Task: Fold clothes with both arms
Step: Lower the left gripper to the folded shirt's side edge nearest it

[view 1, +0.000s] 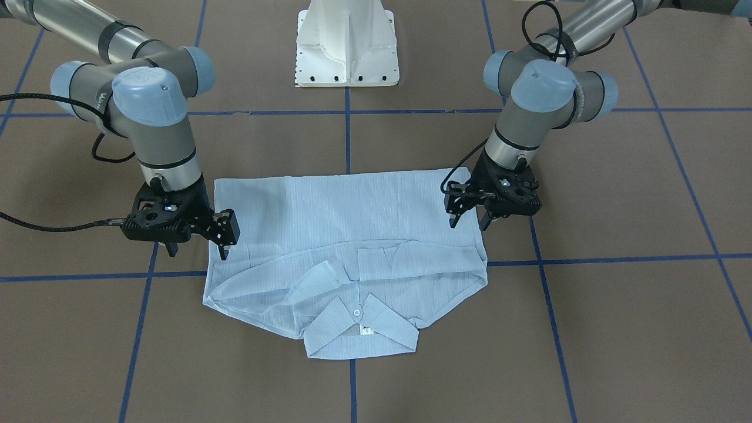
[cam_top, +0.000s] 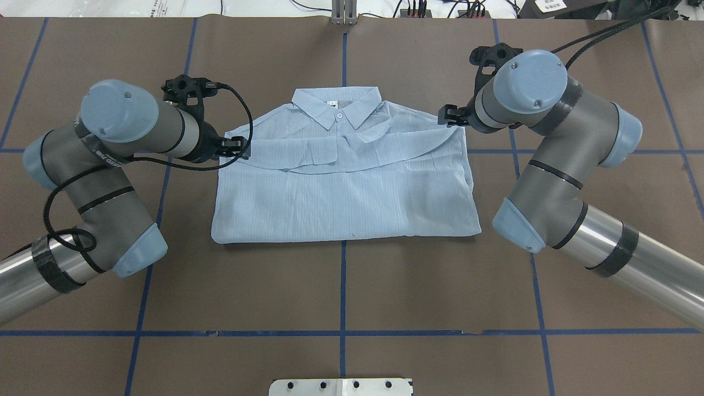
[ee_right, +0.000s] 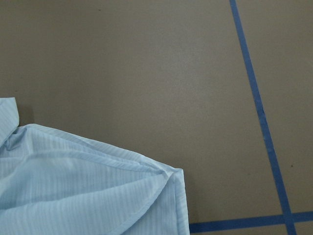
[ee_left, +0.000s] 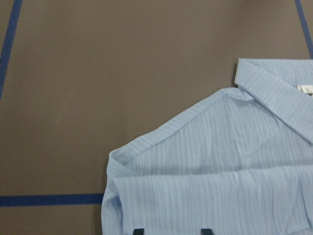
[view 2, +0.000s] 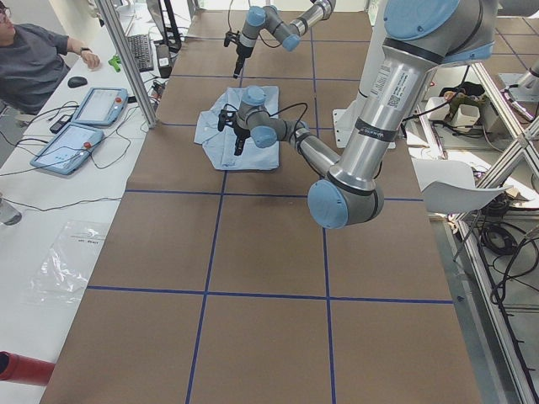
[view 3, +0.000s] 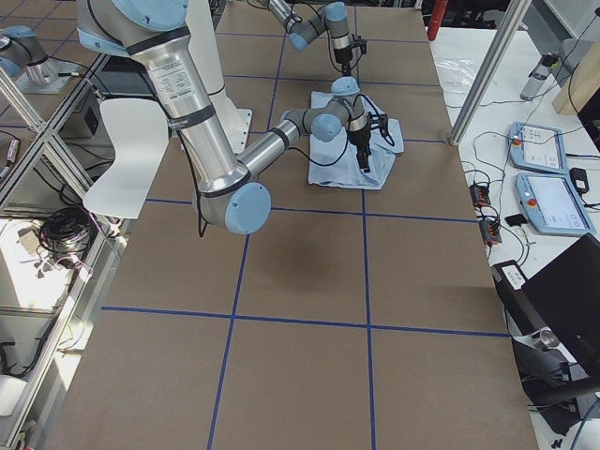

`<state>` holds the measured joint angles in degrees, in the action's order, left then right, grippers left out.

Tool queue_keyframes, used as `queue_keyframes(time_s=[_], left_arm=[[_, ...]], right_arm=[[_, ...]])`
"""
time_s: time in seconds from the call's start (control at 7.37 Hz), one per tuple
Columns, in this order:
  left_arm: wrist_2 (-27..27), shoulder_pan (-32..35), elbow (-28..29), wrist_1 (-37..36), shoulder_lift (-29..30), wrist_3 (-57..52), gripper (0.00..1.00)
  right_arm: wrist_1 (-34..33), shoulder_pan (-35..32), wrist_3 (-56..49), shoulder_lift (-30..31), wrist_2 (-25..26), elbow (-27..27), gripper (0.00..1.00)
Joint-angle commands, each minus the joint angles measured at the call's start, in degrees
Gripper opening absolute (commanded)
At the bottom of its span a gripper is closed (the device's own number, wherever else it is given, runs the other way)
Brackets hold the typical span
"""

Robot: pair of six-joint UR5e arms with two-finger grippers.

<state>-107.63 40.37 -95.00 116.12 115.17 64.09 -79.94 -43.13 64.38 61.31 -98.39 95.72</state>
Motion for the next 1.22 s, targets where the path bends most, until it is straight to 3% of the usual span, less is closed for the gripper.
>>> queue_keyframes(time_s=[0.0, 0.54, 0.68, 1.09], left_arm=[[-1.9, -2.7, -1.8, 0.7, -3.2, 0.1, 1.00], [-2.2, -8.7, -5.4, 1.9, -7.8, 4.3, 0.99], [-1.8, -9.9, -4.9, 1.9, -7.9, 5.6, 0.82], [-1.8, -10.2, -4.5, 1.6, -8.1, 5.6, 0.80]], right_arm=[[0.0, -0.1, 0.0, 0.0, -0.8, 0.6, 1.00], [0.0, 0.0, 0.1, 0.0, -0.8, 1.0, 1.00], [0.0, 0.0, 0.1, 0.1, -0.8, 1.0, 1.00], [0.0, 0.0, 0.2, 0.1, -0.8, 1.1, 1.00]])
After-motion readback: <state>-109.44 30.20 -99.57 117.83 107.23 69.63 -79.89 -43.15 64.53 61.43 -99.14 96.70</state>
